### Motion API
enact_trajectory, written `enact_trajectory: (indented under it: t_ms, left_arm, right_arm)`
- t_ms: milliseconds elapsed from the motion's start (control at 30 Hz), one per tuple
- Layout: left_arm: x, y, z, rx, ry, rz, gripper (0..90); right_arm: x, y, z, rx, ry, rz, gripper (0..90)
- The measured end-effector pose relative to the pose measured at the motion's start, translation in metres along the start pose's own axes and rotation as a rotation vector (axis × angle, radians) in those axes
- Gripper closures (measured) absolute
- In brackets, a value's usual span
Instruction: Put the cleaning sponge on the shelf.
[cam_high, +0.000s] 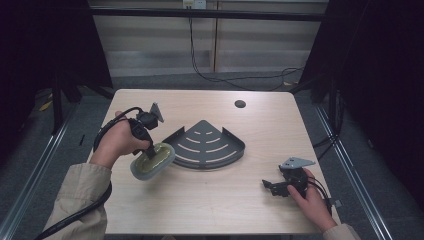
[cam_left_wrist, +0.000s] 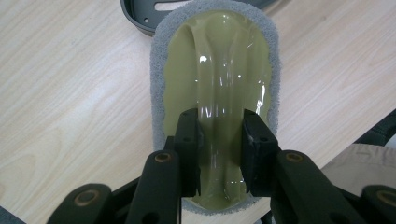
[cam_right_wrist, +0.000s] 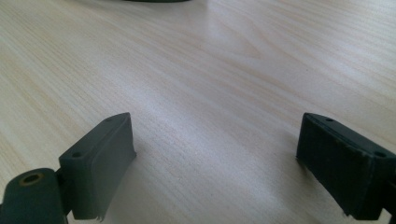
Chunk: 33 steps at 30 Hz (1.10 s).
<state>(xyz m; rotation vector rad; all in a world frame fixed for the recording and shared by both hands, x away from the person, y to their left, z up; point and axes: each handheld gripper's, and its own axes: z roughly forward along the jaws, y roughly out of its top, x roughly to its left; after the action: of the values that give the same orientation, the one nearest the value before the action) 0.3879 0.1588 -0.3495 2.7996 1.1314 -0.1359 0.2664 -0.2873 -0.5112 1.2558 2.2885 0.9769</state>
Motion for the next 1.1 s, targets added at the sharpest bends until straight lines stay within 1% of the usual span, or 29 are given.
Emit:
enact_trajectory:
  t_ms: [33, 100, 133, 167, 200, 267, 300, 367, 400, 433, 467, 500, 567, 600, 633, 667, 767, 800, 967, 1000, 1100]
  left_arm:
    - [0.0, 0.0, 0.0, -0.001, 0.002, -0.013, 71.2]
    - [0.0, 0.001, 0.0, 0.002, 0.005, -0.009, 71.2]
    - [0.001, 0.002, 0.0, -0.002, 0.0, -0.011, 71.2]
    - [0.001, 0.003, -0.001, -0.004, 0.0, -0.002, 71.2]
    - [0.001, 0.004, -0.001, -0.008, 0.0, -0.012, 71.2]
    - [0.002, 0.006, -0.003, -0.009, 0.008, 0.0, 71.2]
    - [0.002, 0.006, -0.002, -0.012, 0.003, -0.014, 71.2]
    - [0.002, 0.008, -0.003, -0.008, 0.002, -0.01, 71.2]
    - [0.002, 0.009, -0.003, -0.004, 0.013, -0.002, 71.2]
    - [0.002, 0.009, -0.003, -0.004, 0.013, -0.002, 71.2]
    - [0.002, 0.01, -0.003, -0.01, 0.009, -0.012, 71.2]
    - [0.001, 0.012, -0.004, -0.007, 0.013, -0.002, 71.2]
    - [0.0, 0.014, -0.004, -0.01, 0.01, -0.006, 71.2]
    - [0.0, 0.015, -0.004, -0.008, 0.014, -0.001, 71.2]
    - [-0.001, 0.016, -0.004, -0.01, 0.011, -0.01, 71.2]
    - [-0.001, 0.016, -0.004, -0.01, 0.011, -0.01, 71.2]
    - [-0.001, 0.02, -0.004, -0.011, 0.009, 0.002, 71.3]
    - [-0.001, 0.022, -0.004, -0.006, 0.014, 0.014, 71.2]
    - [-0.003, 0.027, -0.004, -0.01, 0.011, 0.01, 71.2]
    - [-0.004, 0.03, -0.004, -0.008, 0.011, 0.021, 71.2]
    - [-0.005, 0.034, -0.003, -0.007, 0.008, 0.029, 71.2]
  right_arm:
    - [0.0, 0.0, 0.0, -0.004, 0.001, -0.007, 10.5]
    - [0.0, 0.0, 0.0, -0.004, 0.0, -0.006, 10.5]
    - [0.0, 0.0, 0.0, -0.002, 0.0, -0.004, 10.5]
    - [0.0, 0.0, 0.0, -0.003, 0.001, -0.005, 10.5]
    - [0.0, 0.0, 0.0, -0.004, 0.001, -0.006, 10.5]
    - [0.0, 0.0, 0.0, -0.001, 0.0, 0.0, 10.5]
    - [0.0, 0.0, 0.0, -0.001, 0.0, -0.002, 10.5]
    - [0.0, 0.0, 0.0, -0.001, 0.0, -0.002, 10.5]
    - [0.0, 0.0, 0.0, 0.001, -0.003, -0.003, 10.5]
    - [0.0, 0.0, 0.0, 0.001, -0.003, -0.003, 10.5]
    - [0.0, 0.0, 0.0, -0.002, 0.0, -0.007, 10.5]
    - [-0.001, 0.0, 0.0, -0.003, 0.001, -0.008, 10.5]
    - [0.0, 0.0, 0.0, 0.001, 0.0, -0.002, 10.5]
    - [0.0, 0.0, 0.0, 0.001, 0.0, -0.002, 10.5]
    - [0.0, 0.0, 0.0, 0.001, -0.002, -0.004, 10.5]
    - [0.0, 0.0, 0.0, -0.003, 0.001, -0.007, 10.5]
    - [0.0, 0.0, 0.0, 0.002, 0.0, 0.0, 10.5]
    - [0.0, 0.0, 0.0, 0.002, -0.002, -0.003, 10.5]
    - [0.0, 0.0, 0.0, -0.001, 0.001, -0.004, 10.5]
    - [0.0, 0.0, 0.0, 0.002, -0.002, -0.003, 10.5]
    - [0.0, 0.0, 0.0, 0.001, -0.001, -0.005, 10.5]
